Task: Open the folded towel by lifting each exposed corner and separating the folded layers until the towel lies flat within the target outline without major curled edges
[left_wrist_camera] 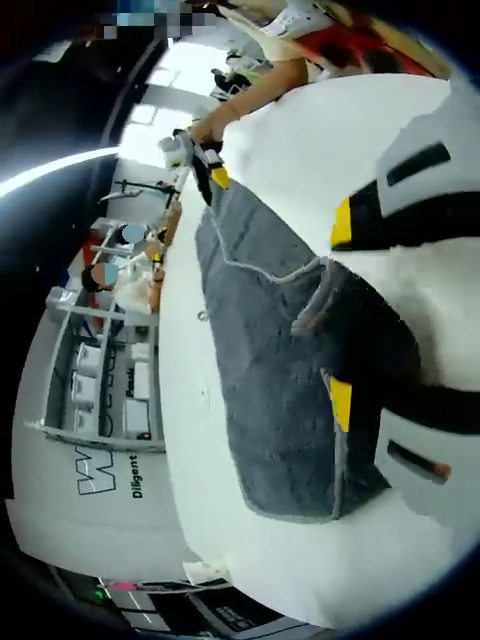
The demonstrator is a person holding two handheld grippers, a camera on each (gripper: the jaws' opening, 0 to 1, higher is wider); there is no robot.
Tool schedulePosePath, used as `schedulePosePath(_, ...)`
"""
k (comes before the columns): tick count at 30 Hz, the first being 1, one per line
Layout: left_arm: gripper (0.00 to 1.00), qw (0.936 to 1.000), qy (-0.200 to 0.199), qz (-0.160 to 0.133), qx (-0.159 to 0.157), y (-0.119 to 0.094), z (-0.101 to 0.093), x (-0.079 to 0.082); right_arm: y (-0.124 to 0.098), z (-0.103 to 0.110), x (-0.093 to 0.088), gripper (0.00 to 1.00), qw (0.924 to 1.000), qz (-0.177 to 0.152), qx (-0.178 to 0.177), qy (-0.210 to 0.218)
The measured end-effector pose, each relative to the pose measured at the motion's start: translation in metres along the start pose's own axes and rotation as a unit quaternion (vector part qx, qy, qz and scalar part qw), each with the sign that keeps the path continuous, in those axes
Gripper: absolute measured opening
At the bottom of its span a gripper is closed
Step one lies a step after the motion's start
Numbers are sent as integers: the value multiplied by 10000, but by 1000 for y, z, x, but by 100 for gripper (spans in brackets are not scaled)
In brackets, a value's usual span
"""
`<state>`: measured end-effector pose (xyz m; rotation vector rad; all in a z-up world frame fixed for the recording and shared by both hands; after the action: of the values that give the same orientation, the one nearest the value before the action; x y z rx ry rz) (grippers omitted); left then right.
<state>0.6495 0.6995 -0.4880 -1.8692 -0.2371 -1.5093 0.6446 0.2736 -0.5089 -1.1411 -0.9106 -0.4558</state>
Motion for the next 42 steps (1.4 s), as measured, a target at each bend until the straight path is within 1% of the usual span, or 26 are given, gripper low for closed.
schedulePosePath(1,86,9999,82,-62,28,1,-2,5,0,0,0,92,10000,-2,0,1)
schedulePosePath(2,92,9995,294,-66,-3,2,-4,8,0,-1,1,92,10000,-17,1,19)
schedulePosePath(3,94,9989,455,-79,-75,3,-7,10,-1,0,1,92,10000,-27,-1,30)
schedulePosePath(4,93,9984,525,-116,-147,5,-10,13,-1,0,1,92,10000,-38,-2,27)
schedulePosePath(6,94,9981,527,-221,-239,8,-15,18,-2,0,2,92,10000,-51,4,10)
schedulePosePath(7,97,9981,489,-285,-261,10,-17,23,-2,0,3,92,10000,-67,13,-1)
schedulePosePath(8,100,9982,451,-344,-215,13,-18,27,-2,1,4,92,10000,-83,15,1)
schedulePosePath(10,100,9974,576,-419,-79,16,-18,33,-3,1,5,91,9999,-104,12,-5)
schedulePosePath(12,100,9973,611,-409,-13,19,-18,35,-2,1,6,88,9999,-147,26,-24)
schedulePosePath(13,100,9972,618,-421,16,20,-18,37,-2,1,7,84,9998,-176,36,-30)
schedulePosePath(15,100,9975,505,-479,93,23,-16,40,-2,2,9,78,9997,-221,77,-90)
schedulePosePath(17,100,9977,520,-412,143,26,-17,38,-1,4,9,74,9996,-233,94,-120)
schedulePosePath(19,100,9977,594,-234,248,29,-17,33,2,5,10,67,9994,-257,88,-191)
schedulePosePath(21,100,9974,635,-136,306,31,-16,31,3,5,12,62,9992,-336,66,-214)
schedulePosePath(22,100,9972,666,-103,333,32,-15,30,4,4,15,60,9989,-436,37,-184)
schedulePosePath(24,100,9965,742,-37,371,33,-16,30,5,2,16,55,9988,-464,19,-159)
schedulePosePath(25,100,9964,763,-15,366,34,-16,29,6,1,15,50,9988,-454,-2,-160)
schedulePosePath(29,100,9959,834,127,335,38,-19,25,11,-9,8,36,9989,-252,-215,-317)
schedulePosePath(32,100,9942,960,199,443,38,-16,24,14,-10,6,24,9988,-210,-235,-369)
schedulePosePath(33,100,9925,1062,289,529,36,-13,22,14,-10,5,20,9987,-199,-234,-395)
schedulePosePath(36,100,9920,1068,335,583,35,-11,21,14,-12,4,3,9978,-171,-313,-553)
schedulePosePath(37,100,9921,1051,339,590,35,-10,20,13,-13,5,2,9974,-178,-331,-622)
schedulePosePath(42,100,9923,1009,421,586,36,-9,17,7,-11,12,0,9972,-313,-254,-631)
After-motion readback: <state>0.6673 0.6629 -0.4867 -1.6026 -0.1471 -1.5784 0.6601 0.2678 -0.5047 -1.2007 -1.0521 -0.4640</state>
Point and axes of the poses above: the point that each gripper's makers call its tool centre point, and the gripper's own axes: y roughly forward along the fingers, z roughly to its left, x roughly out of its top, the point moved 2 cm from there along -y, roughly backward along the fingers, and after that the axes turned 5 degrees about y, right-handed, at the moved point
